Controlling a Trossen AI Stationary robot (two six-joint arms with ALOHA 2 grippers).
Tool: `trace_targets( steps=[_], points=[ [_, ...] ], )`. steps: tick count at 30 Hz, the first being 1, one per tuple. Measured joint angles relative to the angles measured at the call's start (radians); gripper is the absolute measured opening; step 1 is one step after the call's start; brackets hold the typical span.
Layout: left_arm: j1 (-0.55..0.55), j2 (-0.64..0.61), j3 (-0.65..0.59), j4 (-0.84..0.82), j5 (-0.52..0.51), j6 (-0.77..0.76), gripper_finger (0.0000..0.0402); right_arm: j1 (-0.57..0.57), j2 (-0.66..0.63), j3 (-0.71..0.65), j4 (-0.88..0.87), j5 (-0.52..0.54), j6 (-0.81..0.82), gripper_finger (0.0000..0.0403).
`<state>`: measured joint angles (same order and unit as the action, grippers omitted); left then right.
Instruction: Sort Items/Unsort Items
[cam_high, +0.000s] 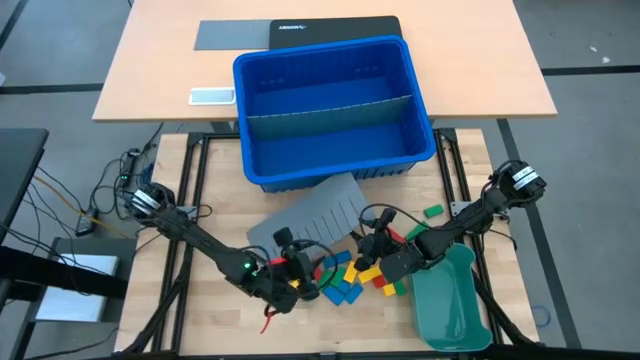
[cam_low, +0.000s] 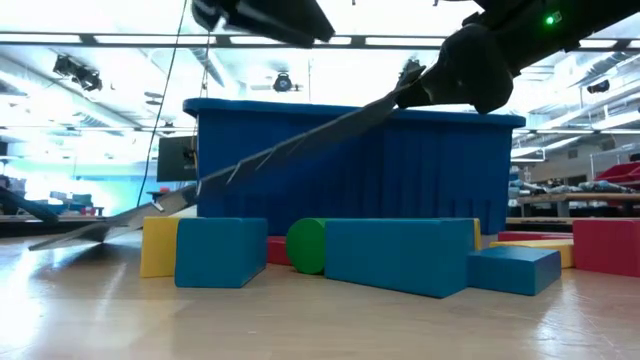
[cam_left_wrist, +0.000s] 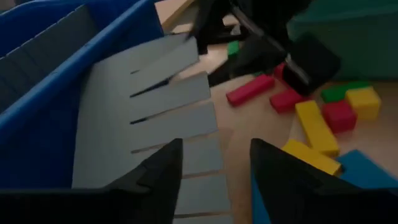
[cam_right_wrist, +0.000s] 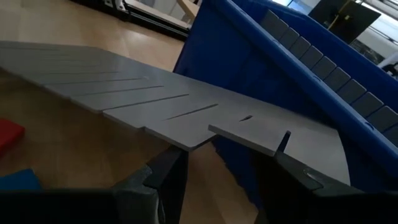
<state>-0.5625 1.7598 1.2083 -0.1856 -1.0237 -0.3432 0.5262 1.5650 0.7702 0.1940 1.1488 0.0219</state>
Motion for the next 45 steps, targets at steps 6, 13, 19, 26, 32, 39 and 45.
trace_targets(
  steps=[6, 13, 19, 26, 32, 39, 45],
  points=[
    [0.02, 0.062, 0.0, 0.011, 0.007, 0.013, 0.0238, 0.0, 0.0, 0.0, 0.0, 0.002, 0.0, 0.0174],
    [0.026, 0.085, 0.0, 0.025, 0.0, 0.026, 0.026, 0.0, 0.0, 0.0, 0.001, 0.003, 0.0, 0.0172],
    [0.031, 0.087, 0.0, 0.007, -0.01, 0.022, 0.0265, -0.001, 0.0, 0.0, 0.002, 0.003, 0.0, 0.017],
    [0.053, 0.098, 0.0, -0.038, 0.017, -0.027, 0.0265, -0.001, 0.0, 0.0, 0.008, 0.003, 0.0, 0.017],
    [0.062, 0.135, 0.024, -0.058, 0.03, -0.031, 0.0265, -0.003, 0.0, 0.0, 0.013, 0.001, -0.001, 0.0168],
    [0.085, 0.202, 0.103, -0.194, 0.013, -0.031, 0.0265, -0.003, 0.0, 0.0, 0.016, -0.002, -0.005, 0.0167],
    [0.094, 0.235, 0.187, -0.338, -0.01, -0.116, 0.0244, -0.003, 0.0, 0.0, 0.018, -0.002, -0.007, 0.0167]
  ],
)
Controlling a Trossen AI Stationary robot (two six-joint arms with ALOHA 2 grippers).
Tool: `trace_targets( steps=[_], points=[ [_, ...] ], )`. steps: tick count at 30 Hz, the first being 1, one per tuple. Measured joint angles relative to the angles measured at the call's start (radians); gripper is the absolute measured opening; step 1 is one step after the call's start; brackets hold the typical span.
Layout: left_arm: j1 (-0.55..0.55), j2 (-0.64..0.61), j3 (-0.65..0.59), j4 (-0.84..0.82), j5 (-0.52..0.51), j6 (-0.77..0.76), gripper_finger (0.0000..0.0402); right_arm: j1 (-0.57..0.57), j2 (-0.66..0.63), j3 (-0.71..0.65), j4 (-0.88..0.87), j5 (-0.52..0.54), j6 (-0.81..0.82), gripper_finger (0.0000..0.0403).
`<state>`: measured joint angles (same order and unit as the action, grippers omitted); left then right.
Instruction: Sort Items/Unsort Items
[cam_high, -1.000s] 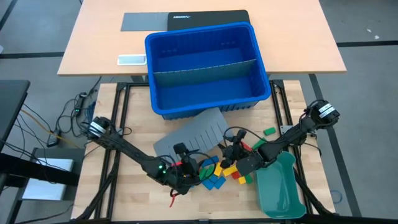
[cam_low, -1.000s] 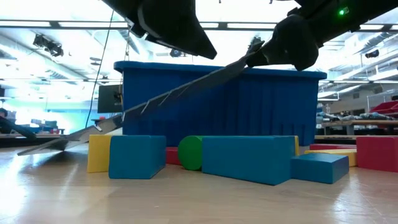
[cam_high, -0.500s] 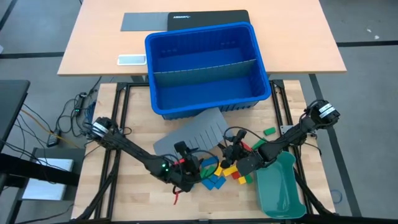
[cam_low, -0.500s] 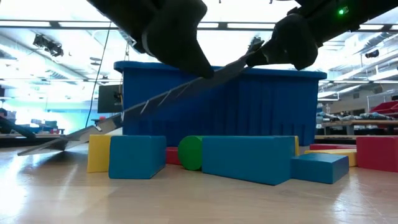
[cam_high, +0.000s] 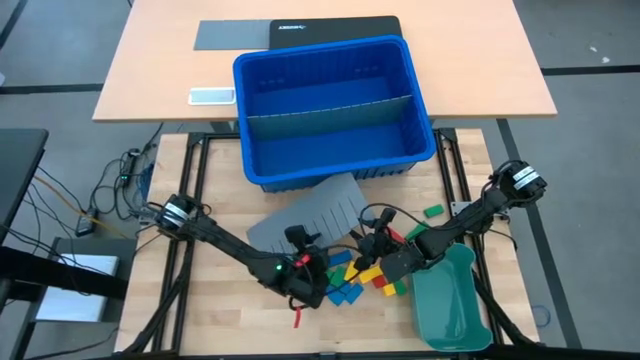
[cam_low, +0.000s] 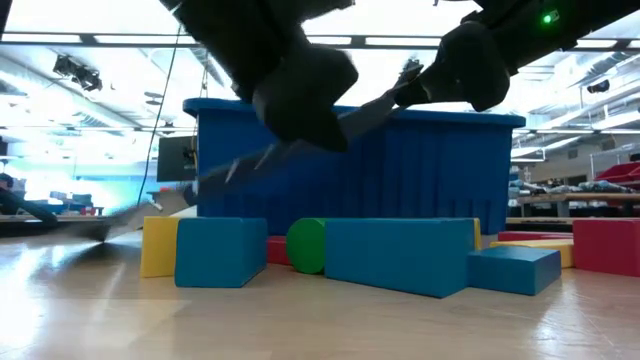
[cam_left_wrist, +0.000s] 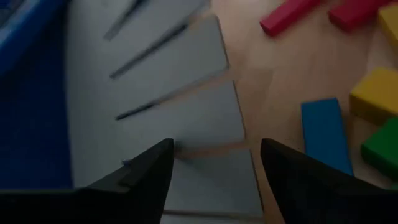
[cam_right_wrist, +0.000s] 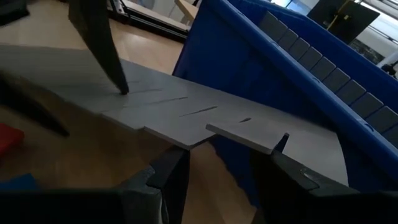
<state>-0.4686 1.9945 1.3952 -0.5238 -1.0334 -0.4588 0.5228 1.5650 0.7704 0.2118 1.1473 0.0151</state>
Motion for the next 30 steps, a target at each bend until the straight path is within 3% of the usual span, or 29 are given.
trace_targets(
  steps=[5, 12, 20, 30],
  points=[
    [0.0, 0.001, 0.05, -0.112, -0.035, -0.05, 0.0171, 0.0, 0.0, 0.0, 0.002, 0.0, 0.0, 0.0167],
    [-0.001, 0.0, 0.091, -0.176, -0.045, -0.043, 0.0019, -0.001, 0.0, 0.0, 0.002, 0.0, 0.0, 0.0167],
    [0.002, 0.0, 0.188, -0.317, 0.012, -0.078, 0.0006, 0.023, 0.0, 0.0, 0.024, -0.045, 0.0, 0.0167],
    [0.004, 0.0, 0.371, -0.51, 0.041, -0.067, 0.0002, 0.145, -0.001, 0.0, 0.183, -0.054, -0.054, 0.0167]
  ],
)
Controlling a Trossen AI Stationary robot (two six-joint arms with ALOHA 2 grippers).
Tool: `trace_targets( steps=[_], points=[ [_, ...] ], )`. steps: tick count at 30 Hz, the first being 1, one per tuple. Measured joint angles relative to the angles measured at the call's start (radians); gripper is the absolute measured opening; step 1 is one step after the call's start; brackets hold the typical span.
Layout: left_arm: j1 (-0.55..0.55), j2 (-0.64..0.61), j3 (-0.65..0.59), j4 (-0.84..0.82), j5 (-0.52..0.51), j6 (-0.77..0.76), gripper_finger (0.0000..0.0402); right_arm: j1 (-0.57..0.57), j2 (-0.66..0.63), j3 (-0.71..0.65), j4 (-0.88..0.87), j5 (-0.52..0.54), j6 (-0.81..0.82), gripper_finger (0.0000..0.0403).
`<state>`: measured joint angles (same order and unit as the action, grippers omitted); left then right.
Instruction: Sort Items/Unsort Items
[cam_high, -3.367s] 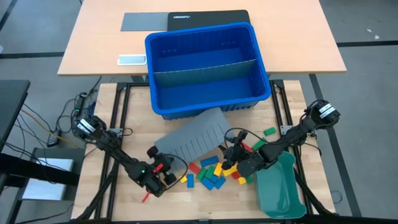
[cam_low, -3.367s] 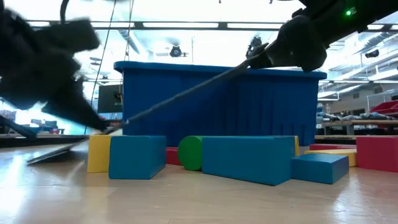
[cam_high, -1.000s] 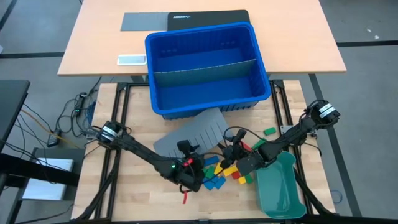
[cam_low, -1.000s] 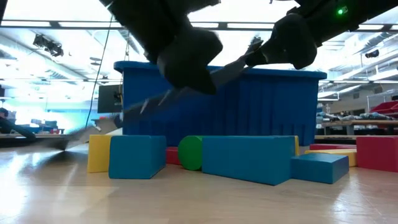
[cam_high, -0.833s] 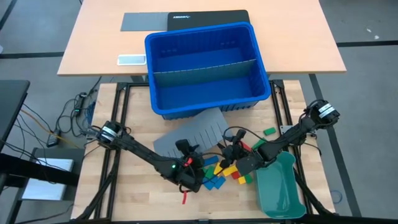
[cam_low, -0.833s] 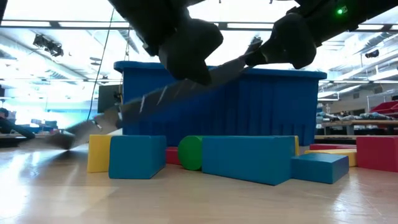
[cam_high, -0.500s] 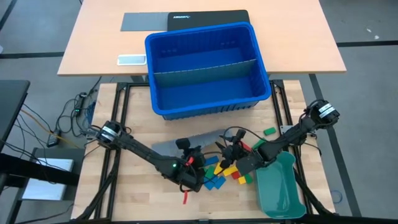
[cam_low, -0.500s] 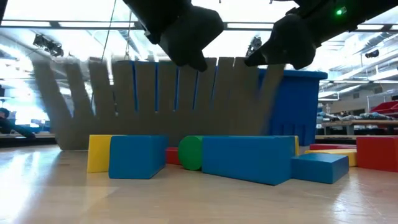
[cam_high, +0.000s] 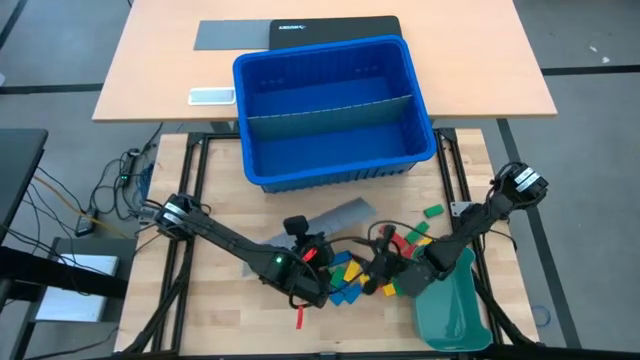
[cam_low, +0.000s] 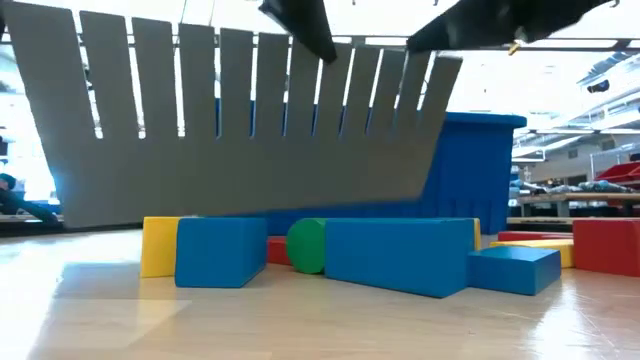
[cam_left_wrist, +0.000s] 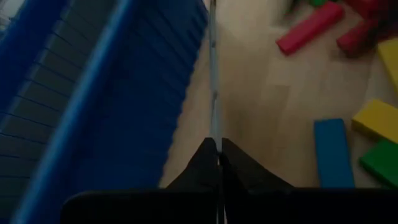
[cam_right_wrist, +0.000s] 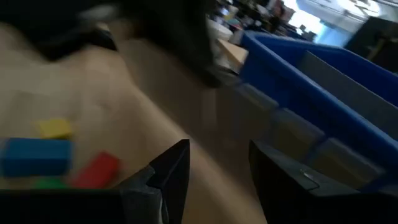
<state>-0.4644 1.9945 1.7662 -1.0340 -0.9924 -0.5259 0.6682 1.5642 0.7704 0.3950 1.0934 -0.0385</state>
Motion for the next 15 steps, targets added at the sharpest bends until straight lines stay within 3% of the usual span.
trace_targets(
  steps=[10, 15],
  points=[
    [0.005, -0.001, 0.188, -0.171, 0.003, 0.074, 0.0002, 0.099, 0.0, 0.0, 0.065, -0.08, 0.02, 0.0167],
    [0.036, -0.002, 0.292, -0.272, 0.057, -0.01, 0.0002, 0.103, -0.001, 0.0, 0.088, -0.103, 0.02, 0.0167]
  ],
)
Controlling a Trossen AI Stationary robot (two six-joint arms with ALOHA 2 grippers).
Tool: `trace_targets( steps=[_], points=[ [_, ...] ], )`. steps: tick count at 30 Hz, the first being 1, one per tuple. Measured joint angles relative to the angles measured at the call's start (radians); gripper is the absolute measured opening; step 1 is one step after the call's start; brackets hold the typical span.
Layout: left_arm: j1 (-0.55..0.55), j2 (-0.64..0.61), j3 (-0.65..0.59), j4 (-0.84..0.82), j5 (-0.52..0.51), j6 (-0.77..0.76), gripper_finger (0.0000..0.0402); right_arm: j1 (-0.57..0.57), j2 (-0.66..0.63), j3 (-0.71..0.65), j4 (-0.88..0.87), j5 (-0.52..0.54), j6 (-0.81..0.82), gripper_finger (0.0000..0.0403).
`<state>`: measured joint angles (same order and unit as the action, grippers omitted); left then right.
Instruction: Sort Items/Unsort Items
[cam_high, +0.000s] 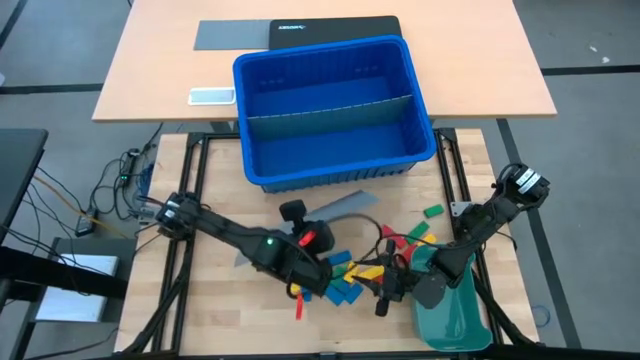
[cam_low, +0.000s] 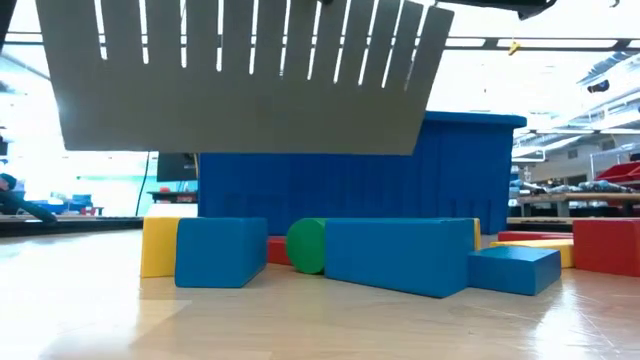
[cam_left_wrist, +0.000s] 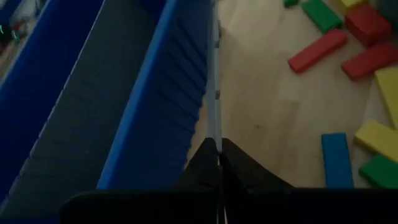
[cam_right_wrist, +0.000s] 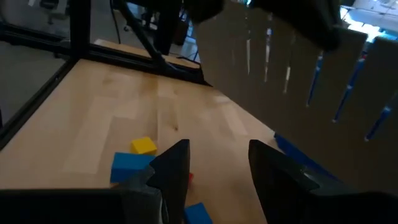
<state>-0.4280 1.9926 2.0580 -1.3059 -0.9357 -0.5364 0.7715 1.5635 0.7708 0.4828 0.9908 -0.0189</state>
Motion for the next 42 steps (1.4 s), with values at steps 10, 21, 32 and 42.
trace_targets(
  steps=[10, 21, 32, 42],
  points=[
    [0.122, -0.002, 0.16, -0.1, 0.136, -0.046, 0.0002, 0.0, 0.0, 0.0, 0.02, -0.017, 0.018, 0.0167],
    [0.262, -0.084, 0.277, 0.152, 0.116, 0.114, 0.0002, 0.0, 0.0, 0.0, 0.055, -0.019, 0.016, 0.0164],
    [0.344, -0.12, 0.295, 0.515, 0.146, 0.321, 0.0002, -0.007, -0.001, 0.0, 0.163, 0.176, -0.058, 0.016],
    [0.406, -0.12, 0.294, 0.883, 0.326, 0.349, 0.0002, -0.082, -0.004, 0.081, 0.526, 0.321, -0.75, 0.0173]
  ],
)
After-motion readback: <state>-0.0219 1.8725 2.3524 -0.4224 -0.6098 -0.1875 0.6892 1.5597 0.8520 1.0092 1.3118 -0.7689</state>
